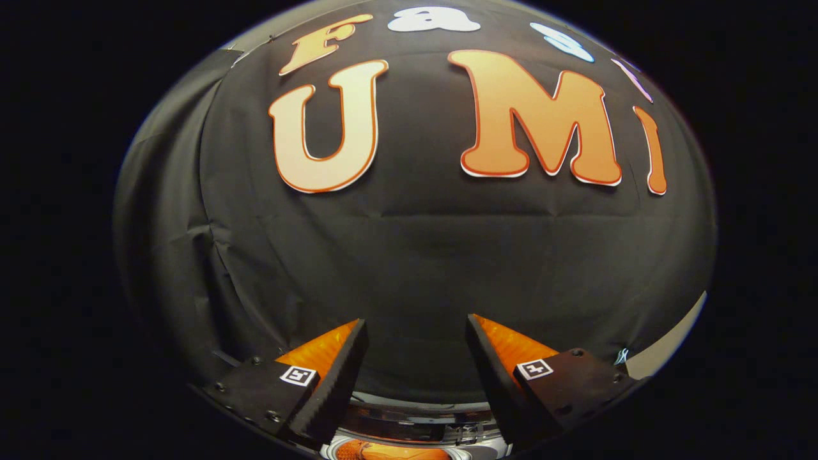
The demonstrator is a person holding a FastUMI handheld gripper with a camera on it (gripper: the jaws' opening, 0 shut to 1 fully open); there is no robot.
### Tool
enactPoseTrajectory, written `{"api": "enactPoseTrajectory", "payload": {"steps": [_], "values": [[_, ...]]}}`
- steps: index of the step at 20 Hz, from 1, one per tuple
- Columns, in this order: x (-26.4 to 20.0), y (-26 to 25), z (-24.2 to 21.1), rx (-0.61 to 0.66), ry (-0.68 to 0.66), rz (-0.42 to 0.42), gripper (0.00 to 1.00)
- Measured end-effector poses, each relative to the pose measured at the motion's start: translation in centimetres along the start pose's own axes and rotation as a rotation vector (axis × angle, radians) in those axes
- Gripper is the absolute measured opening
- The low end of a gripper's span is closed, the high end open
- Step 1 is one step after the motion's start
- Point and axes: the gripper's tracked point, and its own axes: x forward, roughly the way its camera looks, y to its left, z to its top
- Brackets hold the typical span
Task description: Put the clothes into the washing machine and then close the washing machine lid.
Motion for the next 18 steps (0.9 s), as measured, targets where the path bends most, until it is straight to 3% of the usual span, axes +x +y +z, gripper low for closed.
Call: {"api": "enactPoseTrajectory", "payload": {"steps": [6,18], "values": [[1.9,-0.1,-3.4,0.037,0.086,-0.018,0.98],[1.2,-0.3,-3.3,0.015,0.021,0.003,1.00]]}}
